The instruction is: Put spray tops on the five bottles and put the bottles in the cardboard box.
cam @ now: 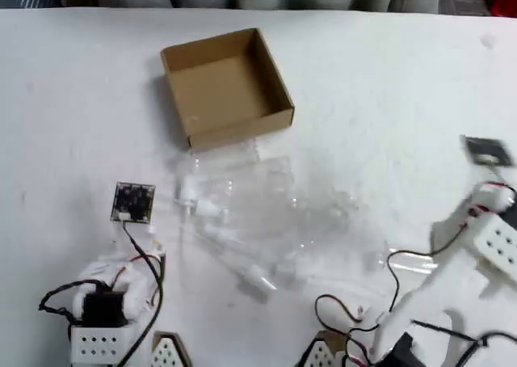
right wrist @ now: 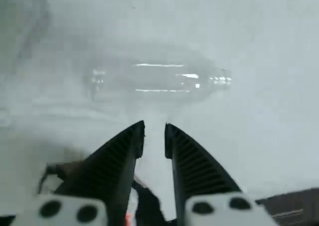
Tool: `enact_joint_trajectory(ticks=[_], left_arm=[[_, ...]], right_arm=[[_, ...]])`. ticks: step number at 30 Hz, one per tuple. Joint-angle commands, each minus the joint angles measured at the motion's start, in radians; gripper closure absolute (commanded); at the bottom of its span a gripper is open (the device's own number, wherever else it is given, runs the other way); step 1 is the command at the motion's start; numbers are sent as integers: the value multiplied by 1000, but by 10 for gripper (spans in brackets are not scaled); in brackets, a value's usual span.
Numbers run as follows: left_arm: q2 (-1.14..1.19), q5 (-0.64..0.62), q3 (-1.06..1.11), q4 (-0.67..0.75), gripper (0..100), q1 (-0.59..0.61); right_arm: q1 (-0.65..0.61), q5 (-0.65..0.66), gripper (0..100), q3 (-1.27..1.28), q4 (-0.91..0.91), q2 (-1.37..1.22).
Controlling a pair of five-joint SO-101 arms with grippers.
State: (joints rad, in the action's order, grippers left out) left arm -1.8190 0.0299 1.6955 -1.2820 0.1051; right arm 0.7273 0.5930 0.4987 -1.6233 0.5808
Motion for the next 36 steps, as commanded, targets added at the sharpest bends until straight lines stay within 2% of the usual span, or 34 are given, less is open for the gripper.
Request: enact_joint_trajectory(ticks=[1,5,11,13,15,20,22,29,36], left_arm=[[-12,5,-3,-5,980,8],[-12,5,-3,-5,980,8],[-12,5,-3,-5,980,8],[-12,5,-3,-5,980,8],[-12,5,-3,-5,980,8],[-12,5,-3,-5,980,8],[-12,5,-3,-5,980,8],[-12,6,-3,-5,980,8],[-12,6,-3,-5,980,8]], right_arm=[[119,-379,974,14,-12,67],[143,-566,974,48,21,71],[131,-595,973,166,223,70],[85,-666,963,196,257,70],[39,-756,905,216,277,70],[-44,-925,661,267,277,70],[-51,-976,613,290,302,70],[-47,-1145,608,411,526,68],[-47,-1250,608,434,621,68]])
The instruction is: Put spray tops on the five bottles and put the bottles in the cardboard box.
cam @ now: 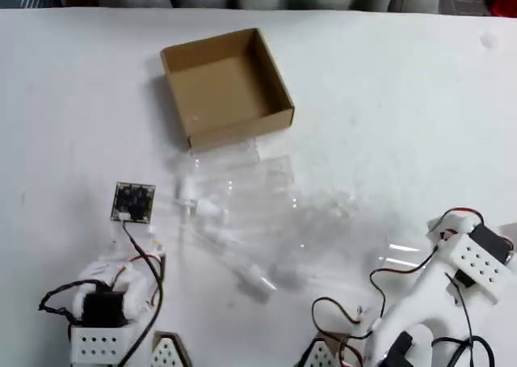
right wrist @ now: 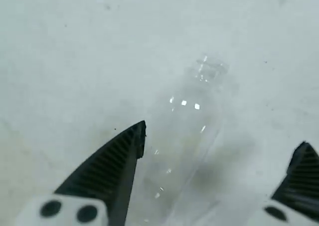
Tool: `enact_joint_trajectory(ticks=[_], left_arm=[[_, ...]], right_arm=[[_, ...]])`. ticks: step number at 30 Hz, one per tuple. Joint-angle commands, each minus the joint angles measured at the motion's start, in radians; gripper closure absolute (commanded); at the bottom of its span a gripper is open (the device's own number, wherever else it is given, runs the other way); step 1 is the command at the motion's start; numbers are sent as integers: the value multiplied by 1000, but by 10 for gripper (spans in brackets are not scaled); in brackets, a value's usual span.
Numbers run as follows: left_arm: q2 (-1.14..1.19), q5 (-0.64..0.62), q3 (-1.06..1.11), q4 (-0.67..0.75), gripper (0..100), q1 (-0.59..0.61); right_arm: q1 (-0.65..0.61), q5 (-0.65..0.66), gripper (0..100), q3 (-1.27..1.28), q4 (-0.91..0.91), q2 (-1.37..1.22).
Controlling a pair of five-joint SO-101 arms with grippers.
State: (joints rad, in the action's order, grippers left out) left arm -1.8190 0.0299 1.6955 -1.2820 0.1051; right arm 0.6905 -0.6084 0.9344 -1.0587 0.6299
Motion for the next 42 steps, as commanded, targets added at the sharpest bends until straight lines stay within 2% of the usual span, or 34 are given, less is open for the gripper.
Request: enact_joint_trajectory(ticks=[1,4,10,17,23,30,33,37,39,42], left_arm=[[-12,6,-3,-5,980,8],[-12,6,-3,-5,980,8],[-12,6,-3,-5,980,8],[-12,5,-3,-5,980,8],[-12,5,-3,-5,980,8],[-12,5,-3,-5,980,8],[-12,5,-3,-5,980,8],[-12,5,-3,-5,980,8],[-12,5,-3,-5,980,8],[-12,5,-3,-5,980,8]], right_arm=[[-13,-54,608,6,67,19],[-21,-54,627,38,137,19],[-81,-44,763,121,282,19],[-125,-43,707,170,314,19],[-133,-43,708,176,314,10],[-145,34,711,138,371,-162],[-140,35,786,109,369,-202],[-91,54,994,75,369,-205],[-54,94,957,61,369,-191],[-15,160,974,34,374,-159]])
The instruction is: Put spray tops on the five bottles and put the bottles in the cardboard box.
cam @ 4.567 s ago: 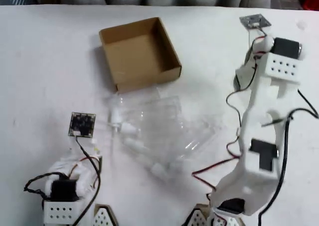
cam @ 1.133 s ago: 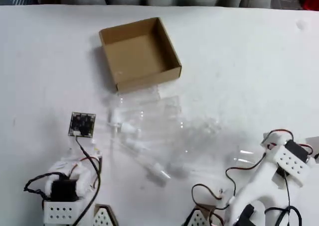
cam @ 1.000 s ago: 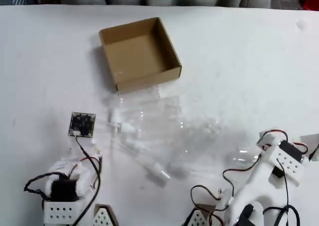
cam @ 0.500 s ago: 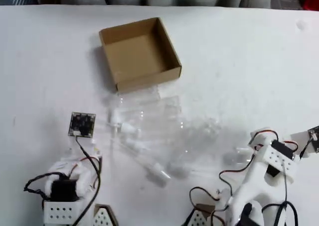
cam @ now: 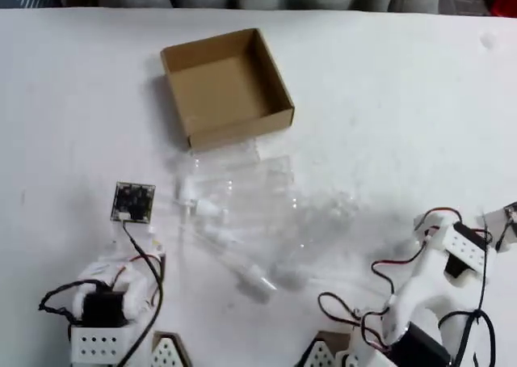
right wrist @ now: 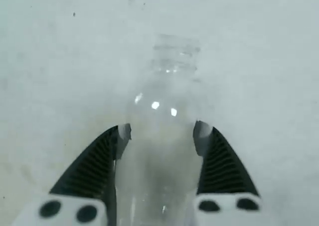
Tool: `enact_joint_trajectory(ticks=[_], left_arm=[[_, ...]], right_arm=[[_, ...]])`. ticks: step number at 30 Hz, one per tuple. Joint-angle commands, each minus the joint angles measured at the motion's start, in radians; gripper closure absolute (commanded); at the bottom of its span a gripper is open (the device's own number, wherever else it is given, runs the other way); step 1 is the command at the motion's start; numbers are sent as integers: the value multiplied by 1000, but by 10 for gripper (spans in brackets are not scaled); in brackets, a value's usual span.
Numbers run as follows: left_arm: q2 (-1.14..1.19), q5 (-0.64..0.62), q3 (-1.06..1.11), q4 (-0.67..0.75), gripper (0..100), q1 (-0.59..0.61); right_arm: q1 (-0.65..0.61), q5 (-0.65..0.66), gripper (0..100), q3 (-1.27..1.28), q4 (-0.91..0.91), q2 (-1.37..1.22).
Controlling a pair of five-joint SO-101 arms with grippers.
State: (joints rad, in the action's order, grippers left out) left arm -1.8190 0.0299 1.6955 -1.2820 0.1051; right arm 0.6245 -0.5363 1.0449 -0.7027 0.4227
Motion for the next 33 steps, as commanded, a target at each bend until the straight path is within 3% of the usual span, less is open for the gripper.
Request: enact_joint_trajectory(ticks=[1,7,15,20,26,30,33], left_arm=[[-12,5,-3,-5,980,8],[-12,5,-3,-5,980,8],[-12,5,-3,-5,980,8],[-12,5,-3,-5,980,8],[-12,5,-3,-5,980,8],[-12,5,-3,-5,980,8],[-12,5,-3,-5,980,8]], right_arm=[[53,155,981,-95,13,62],[2,769,981,-186,4,113],[-94,1352,977,-245,-211,114],[-116,1407,968,-241,-269,111],[-171,1399,789,-158,-162,10],[-179,1399,780,-181,-62,-134],[-176,1399,779,-267,-91,-234]])
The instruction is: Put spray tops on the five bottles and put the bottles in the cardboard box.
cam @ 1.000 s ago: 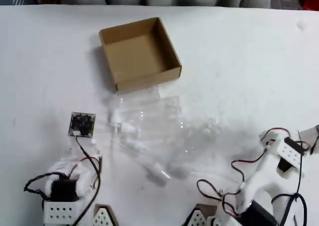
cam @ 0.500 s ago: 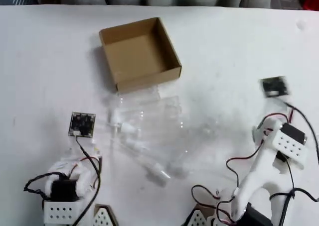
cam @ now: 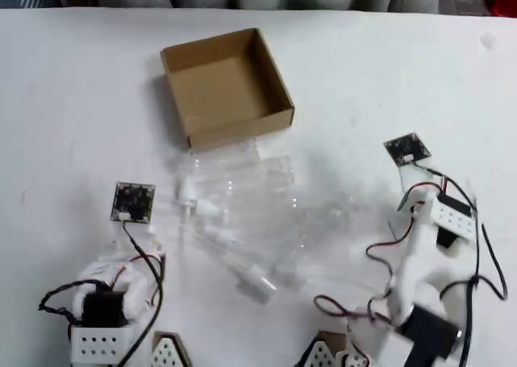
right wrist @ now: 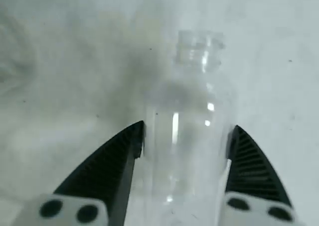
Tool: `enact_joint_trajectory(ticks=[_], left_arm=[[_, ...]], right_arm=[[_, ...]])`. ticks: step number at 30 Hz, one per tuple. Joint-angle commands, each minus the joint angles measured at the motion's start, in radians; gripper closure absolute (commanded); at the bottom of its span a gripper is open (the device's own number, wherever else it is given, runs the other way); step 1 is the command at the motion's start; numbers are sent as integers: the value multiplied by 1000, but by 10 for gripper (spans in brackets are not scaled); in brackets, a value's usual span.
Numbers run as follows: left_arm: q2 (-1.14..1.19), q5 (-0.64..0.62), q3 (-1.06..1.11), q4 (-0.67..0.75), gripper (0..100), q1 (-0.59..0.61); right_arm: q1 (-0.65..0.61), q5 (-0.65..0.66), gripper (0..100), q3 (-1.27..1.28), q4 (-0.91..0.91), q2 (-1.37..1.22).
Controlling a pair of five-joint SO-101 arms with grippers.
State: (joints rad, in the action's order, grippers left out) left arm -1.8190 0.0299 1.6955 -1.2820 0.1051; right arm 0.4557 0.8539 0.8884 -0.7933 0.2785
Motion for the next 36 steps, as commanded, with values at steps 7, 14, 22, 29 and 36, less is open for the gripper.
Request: enact_joint_trajectory(ticks=[7,14,22,29,36], left_arm=[[-12,5,-3,-5,980,8],[-12,5,-3,-5,980,8],[-12,5,-3,-5,980,8],[-12,5,-3,-5,980,8],[-12,5,-3,-5,980,8]], right_arm=[[-10,12,724,-390,-251,-228],[-7,15,726,-562,-432,-216],[-4,8,741,-506,-576,-87],[-1,8,790,-394,-463,22],[-5,14,700,-371,-367,-94]])
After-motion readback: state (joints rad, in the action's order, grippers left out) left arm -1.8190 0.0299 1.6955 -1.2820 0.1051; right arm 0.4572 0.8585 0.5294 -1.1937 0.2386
